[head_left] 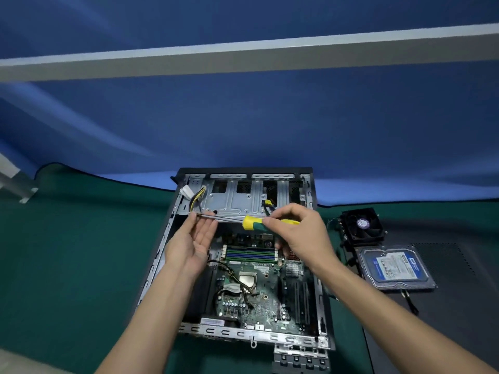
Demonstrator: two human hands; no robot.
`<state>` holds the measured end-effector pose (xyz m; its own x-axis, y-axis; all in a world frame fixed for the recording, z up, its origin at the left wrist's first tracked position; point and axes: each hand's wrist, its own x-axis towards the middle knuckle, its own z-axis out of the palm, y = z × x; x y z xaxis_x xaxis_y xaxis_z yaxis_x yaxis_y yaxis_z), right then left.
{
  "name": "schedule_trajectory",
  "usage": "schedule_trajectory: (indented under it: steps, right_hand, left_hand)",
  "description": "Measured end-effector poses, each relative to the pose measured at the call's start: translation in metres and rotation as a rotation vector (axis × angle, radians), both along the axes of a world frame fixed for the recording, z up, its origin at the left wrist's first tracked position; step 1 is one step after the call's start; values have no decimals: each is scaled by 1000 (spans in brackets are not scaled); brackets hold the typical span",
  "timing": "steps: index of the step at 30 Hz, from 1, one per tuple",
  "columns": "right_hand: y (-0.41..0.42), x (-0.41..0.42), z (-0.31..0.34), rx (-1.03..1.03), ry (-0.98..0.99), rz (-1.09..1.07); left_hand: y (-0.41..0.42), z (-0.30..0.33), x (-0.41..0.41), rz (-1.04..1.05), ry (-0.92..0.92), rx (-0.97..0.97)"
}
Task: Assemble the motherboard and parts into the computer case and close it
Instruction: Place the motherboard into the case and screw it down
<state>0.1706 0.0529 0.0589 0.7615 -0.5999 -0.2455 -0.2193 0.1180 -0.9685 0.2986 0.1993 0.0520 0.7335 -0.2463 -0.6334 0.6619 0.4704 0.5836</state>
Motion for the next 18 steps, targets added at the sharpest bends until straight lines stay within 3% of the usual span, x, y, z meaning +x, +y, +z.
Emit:
schedule_trajectory:
  steps: [6, 9, 11, 15, 18]
  right_hand:
    - [1, 8, -4, -63, 120, -38]
    - [-3, 9, -6, -115, 187, -51]
    - [-4, 8, -8, -166, 248, -34]
    - [1, 11, -12, -251, 367, 55]
    - [12, 16, -15, -267, 425, 128]
  left_hand:
    - [15, -17, 18, -257, 72, 161]
    - [30, -26, 30, -459, -8, 381]
    - [40, -35, 36, -491, -163, 564]
    - [52, -56, 45, -563, -771, 1128]
    - [56, -71, 49, -589, -1008, 1225]
